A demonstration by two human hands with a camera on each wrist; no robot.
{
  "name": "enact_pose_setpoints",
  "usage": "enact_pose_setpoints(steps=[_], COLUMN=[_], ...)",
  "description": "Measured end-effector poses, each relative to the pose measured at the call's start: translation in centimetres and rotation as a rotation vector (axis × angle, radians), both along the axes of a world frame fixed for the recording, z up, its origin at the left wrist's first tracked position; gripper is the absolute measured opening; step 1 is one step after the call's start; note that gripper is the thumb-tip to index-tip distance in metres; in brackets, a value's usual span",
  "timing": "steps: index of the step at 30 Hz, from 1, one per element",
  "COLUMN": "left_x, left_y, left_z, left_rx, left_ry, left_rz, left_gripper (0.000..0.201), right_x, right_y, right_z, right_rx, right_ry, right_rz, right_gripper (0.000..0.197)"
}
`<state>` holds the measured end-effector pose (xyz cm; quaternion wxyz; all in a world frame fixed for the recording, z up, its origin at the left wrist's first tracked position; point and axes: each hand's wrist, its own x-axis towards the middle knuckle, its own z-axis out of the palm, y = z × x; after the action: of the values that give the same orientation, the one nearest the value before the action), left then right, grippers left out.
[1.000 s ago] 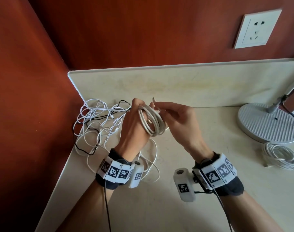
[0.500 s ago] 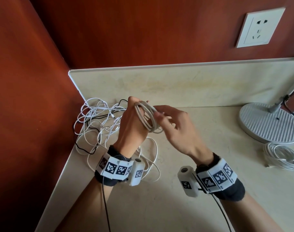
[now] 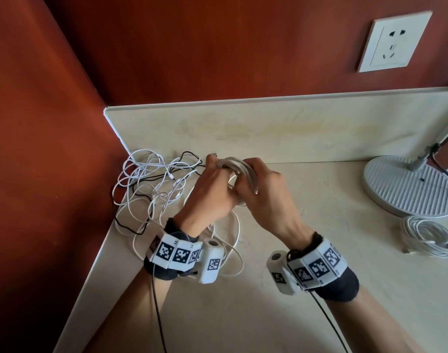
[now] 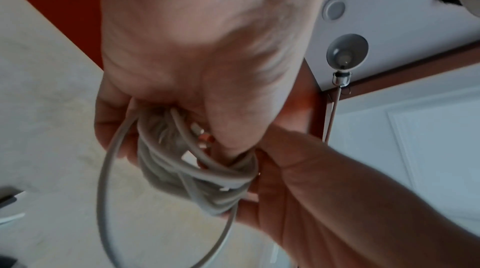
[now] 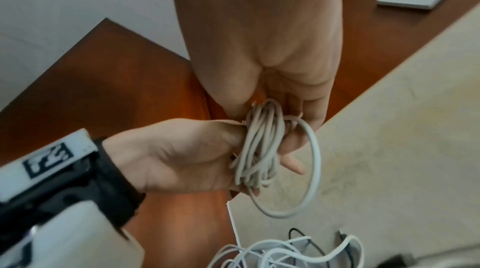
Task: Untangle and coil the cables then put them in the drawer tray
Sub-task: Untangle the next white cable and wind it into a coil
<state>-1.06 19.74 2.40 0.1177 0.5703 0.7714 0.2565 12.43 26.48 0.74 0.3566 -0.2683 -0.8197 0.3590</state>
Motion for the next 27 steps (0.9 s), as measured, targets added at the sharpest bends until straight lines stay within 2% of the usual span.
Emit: enact_pose_setpoints(steps=[2, 5, 7, 9, 13, 15, 18, 21, 27], left_x=[-0.6, -1.5, -1.7, -1.7, -1.4, -1.3, -1.2, -1.2, -0.8], left_y=[0.0, -0.4, -0.7, -1.0, -1.3, -1.2, -1.0, -0.9, -1.2], left_z=[0.0, 0.3, 0.3, 0.2, -0.2, -0.2, -0.3, -0.2, -0.3], left_rx=[-0.058, -0.028, 0.064, 0.176, 0.411, 0.465, 0.43, 0.36, 0.407], left_ry=[-0.042, -0.072, -0.035, -0.005, -0.062, -0.056, 0.025, 0.086, 0.184], left_rz=[-0.061, -0.182, -0.229, -0.224, -0.172, -0.149, -0.138, -0.14, -0.176], left_gripper=[0.031, 0.026, 0.03, 0.032, 0.023, 0.016, 0.024, 0.034, 0.027], right_x=[0.1, 0.3, 0.6, 0.8, 1.0, 1.1, 0.9, 1.0, 1.4], right_y=[0.5, 1.6, 2.5, 3.1, 3.9, 4.0, 3.8, 3.9, 3.6], right_z=[-0.3, -0.7, -0.9, -0.9, -1.0, -1.0, -1.3, -1.6, -1.6], right_rx=[-0.024, -0.14, -0.245, -0.267, -0.269, -0.291, -0.321, -0.393, -0.426], right_ry=[0.039, 0.096, 0.156, 0.167, 0.156, 0.159, 0.179, 0.211, 0.213], right_rz=[0.006, 0.022, 0.031, 0.032, 0.009, 0.02, 0.063, 0.102, 0.157], right_gripper=[0.015, 0.013, 0.016, 0.02, 0.024, 0.021, 0.014, 0.019, 0.023])
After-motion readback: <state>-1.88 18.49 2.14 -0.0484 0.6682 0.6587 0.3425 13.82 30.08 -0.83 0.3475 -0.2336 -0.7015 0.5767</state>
